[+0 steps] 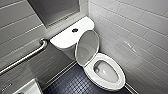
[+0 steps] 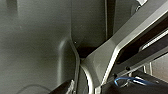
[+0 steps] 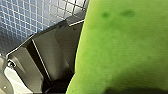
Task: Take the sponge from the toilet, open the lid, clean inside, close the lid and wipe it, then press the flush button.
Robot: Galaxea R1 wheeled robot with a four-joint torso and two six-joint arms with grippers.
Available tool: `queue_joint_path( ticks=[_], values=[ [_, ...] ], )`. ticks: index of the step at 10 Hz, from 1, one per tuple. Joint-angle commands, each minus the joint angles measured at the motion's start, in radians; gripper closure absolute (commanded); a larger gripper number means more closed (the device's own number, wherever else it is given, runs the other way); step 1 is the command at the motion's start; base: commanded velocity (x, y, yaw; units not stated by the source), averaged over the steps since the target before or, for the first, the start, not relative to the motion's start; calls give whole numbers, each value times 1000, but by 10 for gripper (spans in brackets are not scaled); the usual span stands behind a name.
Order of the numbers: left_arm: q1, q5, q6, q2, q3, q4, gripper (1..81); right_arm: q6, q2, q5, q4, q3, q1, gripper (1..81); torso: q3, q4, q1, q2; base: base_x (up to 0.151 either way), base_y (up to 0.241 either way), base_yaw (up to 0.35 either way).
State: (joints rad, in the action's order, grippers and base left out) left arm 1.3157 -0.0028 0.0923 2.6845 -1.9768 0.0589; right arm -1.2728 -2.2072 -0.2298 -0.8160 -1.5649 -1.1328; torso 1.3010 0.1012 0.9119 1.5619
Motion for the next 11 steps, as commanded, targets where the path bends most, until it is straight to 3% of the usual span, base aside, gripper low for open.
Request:
queue_joint_path(
  ticks=[1, 5, 6, 9, 11],
  values=[
    [-22, 102, 3, -35, 47, 2, 10, 4, 1, 47, -49, -73, -63, 811, -84, 0, -63, -97, 0, 0, 0],
    [-62, 135, 1, -37, 68, -4, 10, 6, -93, 205, -66, -297, -170, 811, -197, 0, -161, -247, 0, 0, 0],
    [-63, 135, 3, -40, 70, -4, 10, 6, -128, 259, -81, -381, -194, 811, -146, 0, -119, -182, 0, 0, 0],
    [-66, 133, -2, -47, 69, -7, 10, 3, -218, 412, -131, -573, -268, 811, -168, 0, -146, -219, 0, 0, 0],
    [-69, 133, -5, -53, 70, -7, 10, 3, -289, 414, -134, -683, -324, 811, -168, 0, -146, -217, 0, 0, 0]
  ],
)
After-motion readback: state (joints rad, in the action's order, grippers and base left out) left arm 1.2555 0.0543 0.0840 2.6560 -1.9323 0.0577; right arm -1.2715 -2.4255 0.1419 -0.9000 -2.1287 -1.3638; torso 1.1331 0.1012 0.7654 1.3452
